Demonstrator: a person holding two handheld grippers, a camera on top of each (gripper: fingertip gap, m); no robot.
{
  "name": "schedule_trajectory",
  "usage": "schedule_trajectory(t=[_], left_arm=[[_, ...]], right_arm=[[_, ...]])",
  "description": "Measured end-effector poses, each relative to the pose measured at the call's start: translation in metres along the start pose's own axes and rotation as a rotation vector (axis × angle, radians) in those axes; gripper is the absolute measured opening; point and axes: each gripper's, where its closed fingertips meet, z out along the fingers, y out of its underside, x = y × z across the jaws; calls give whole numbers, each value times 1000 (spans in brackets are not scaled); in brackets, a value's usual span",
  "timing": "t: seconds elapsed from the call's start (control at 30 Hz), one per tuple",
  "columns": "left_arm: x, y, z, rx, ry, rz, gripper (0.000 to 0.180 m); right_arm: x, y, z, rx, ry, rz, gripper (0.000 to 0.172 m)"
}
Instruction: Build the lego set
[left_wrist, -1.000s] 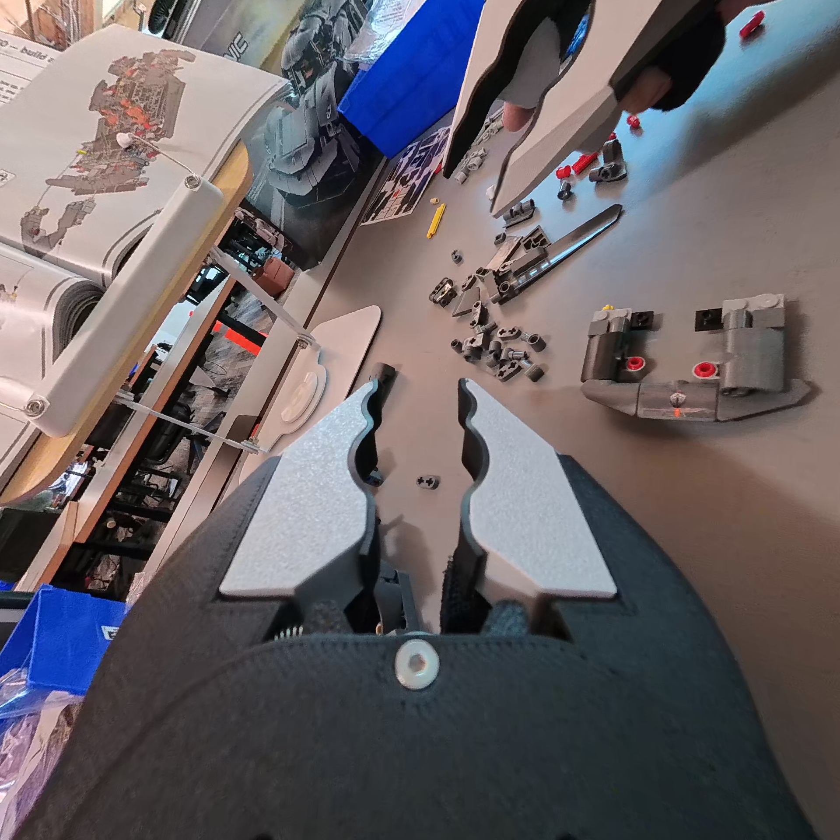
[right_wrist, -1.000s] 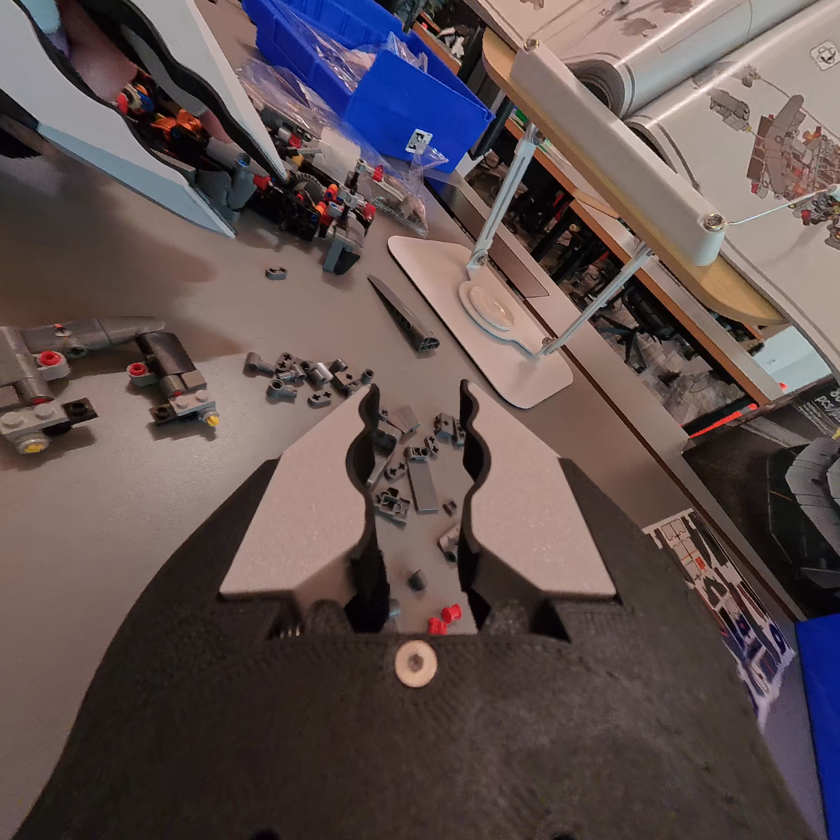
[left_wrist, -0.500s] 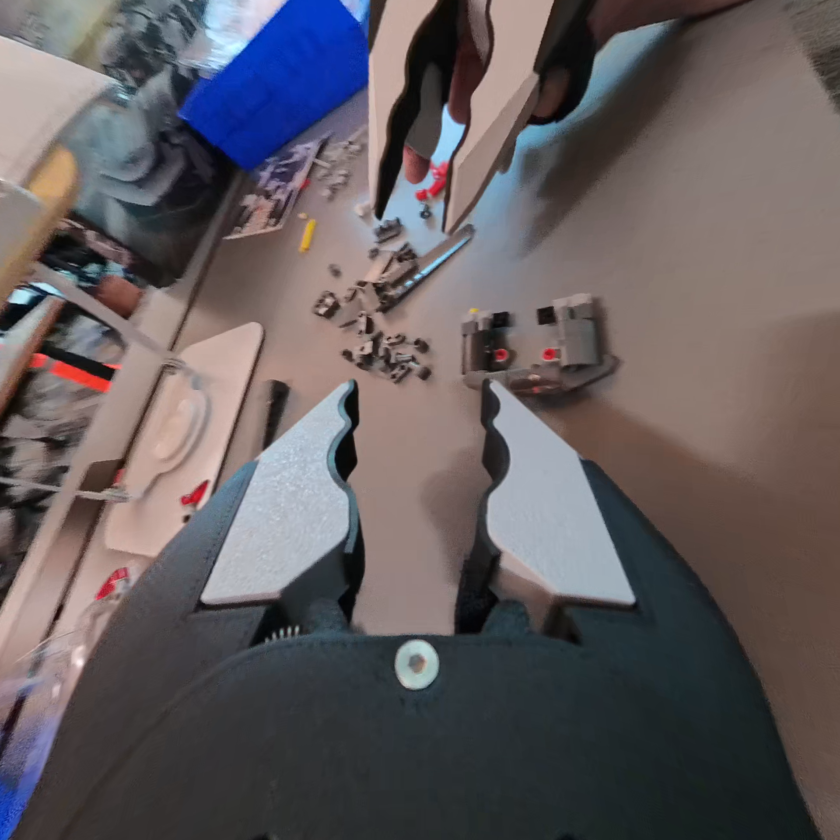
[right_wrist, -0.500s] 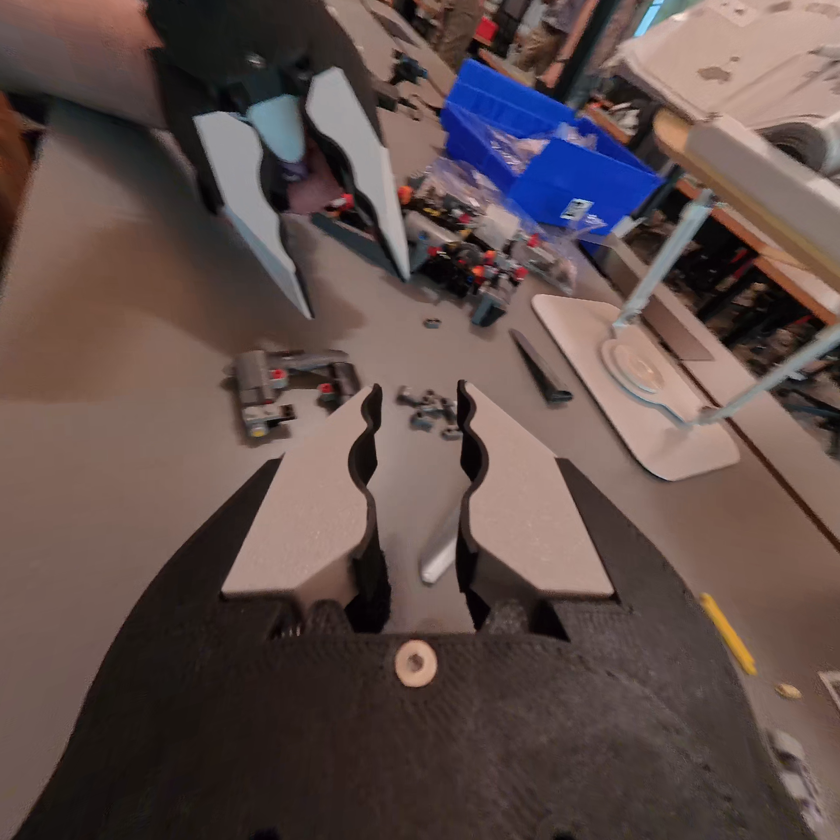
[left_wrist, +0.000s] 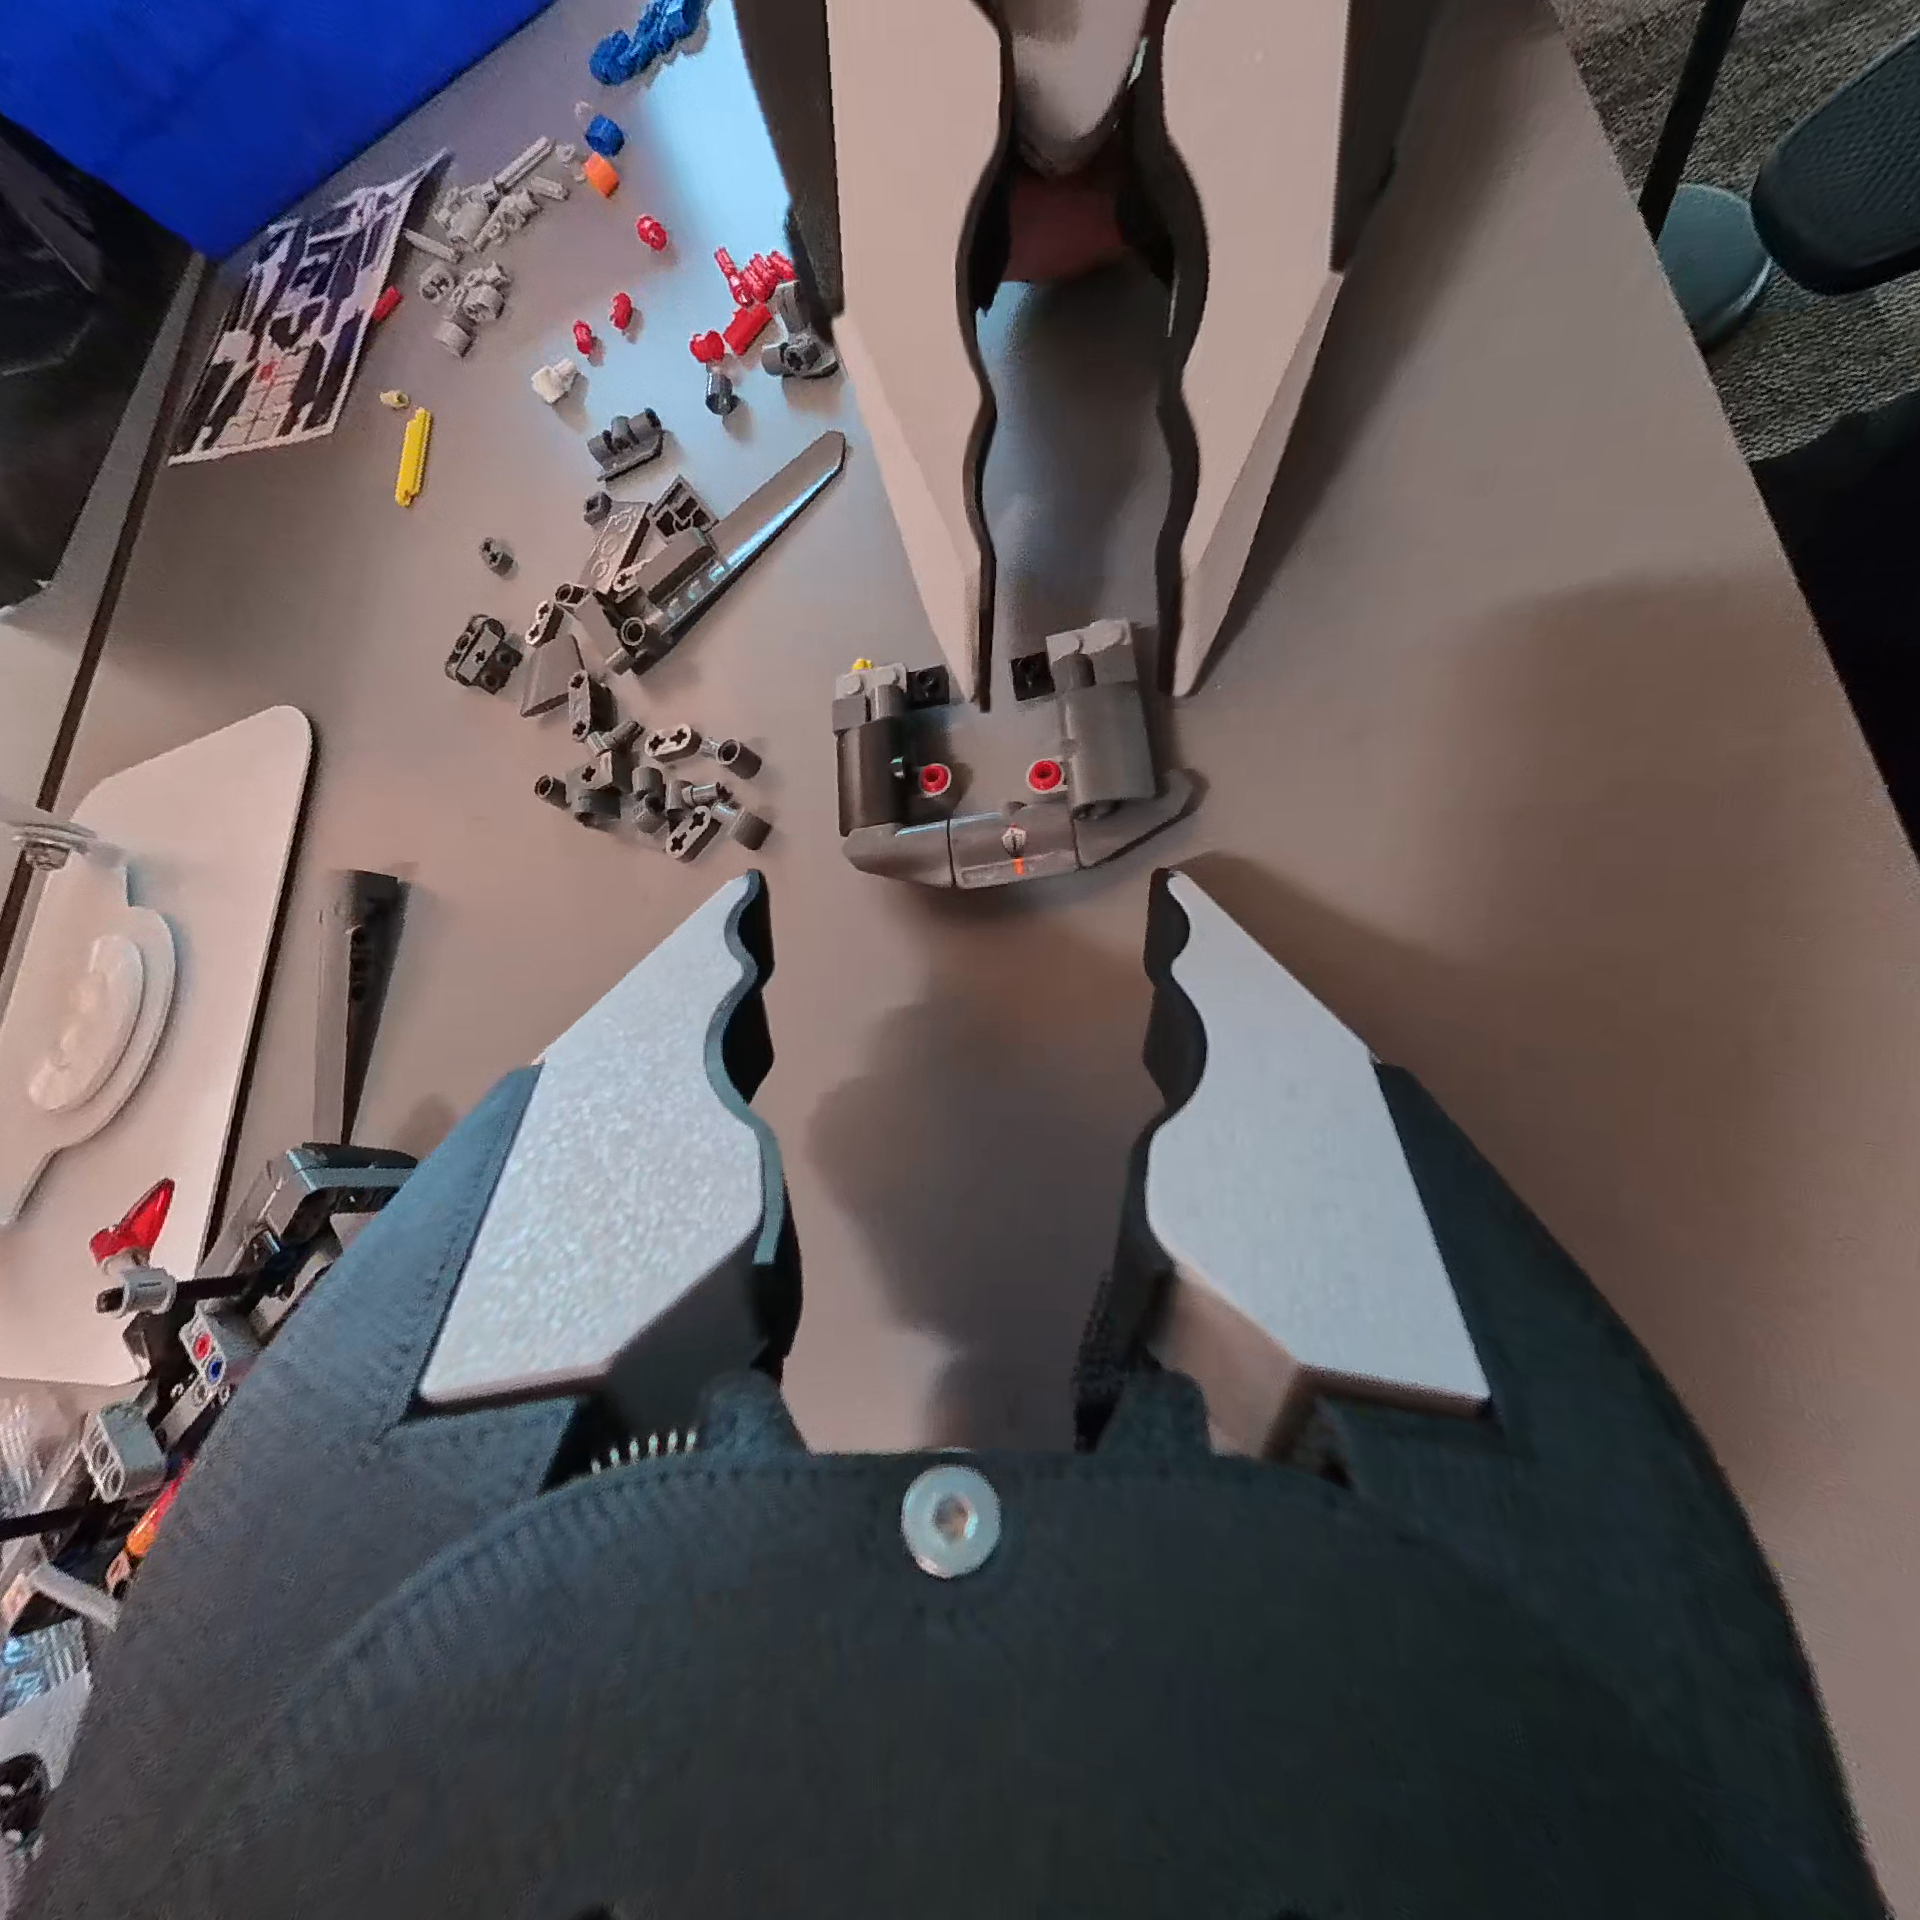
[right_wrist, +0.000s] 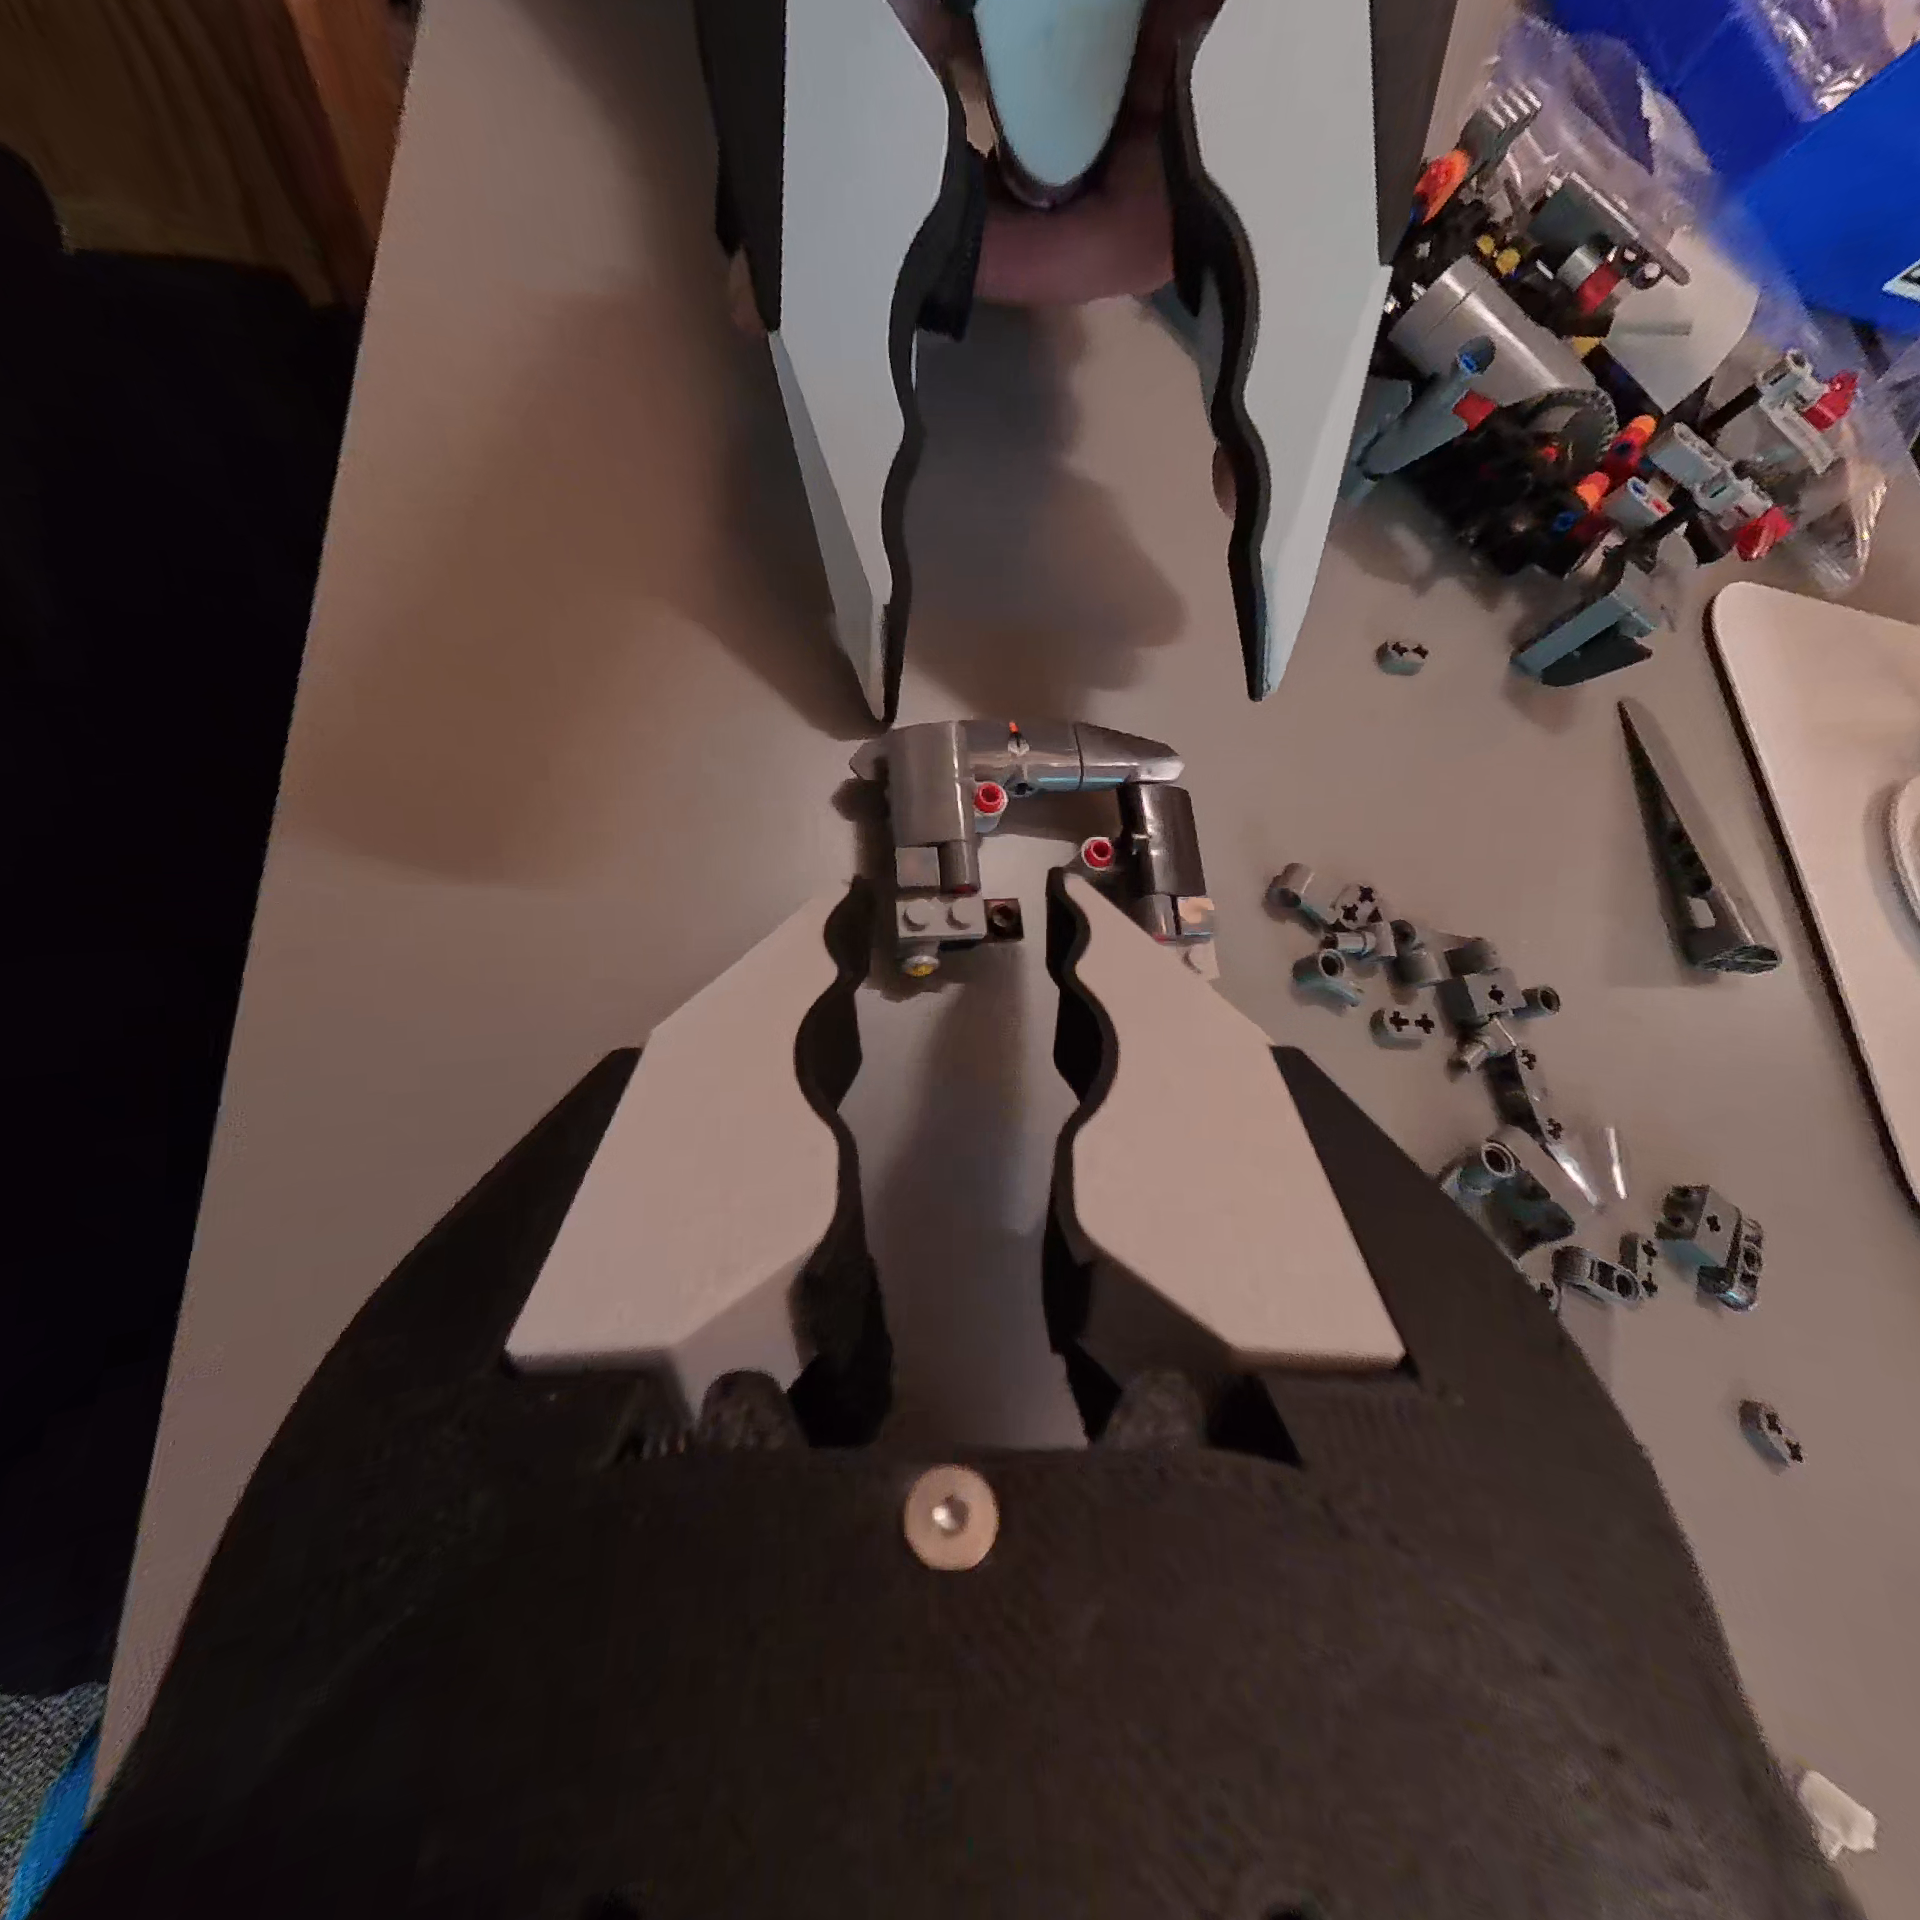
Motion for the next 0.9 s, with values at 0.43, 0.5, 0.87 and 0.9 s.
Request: schedule_trajectory(t=[0.43,0.5,0.87,0.9], left_arm=[[-13,-7,-4,28,-96,48,63],[-13,-8,-5,27,-109,70,63],[-25,-34,-11,119,-312,238,42],[-28,-38,-13,133,-339,243,39]], right_arm=[[15,-6,-12,95,-48,165,14],[20,2,-12,63,-39,187,14],[37,-14,-30,223,-101,448,14],[39,-15,-31,244,-112,485,14]])
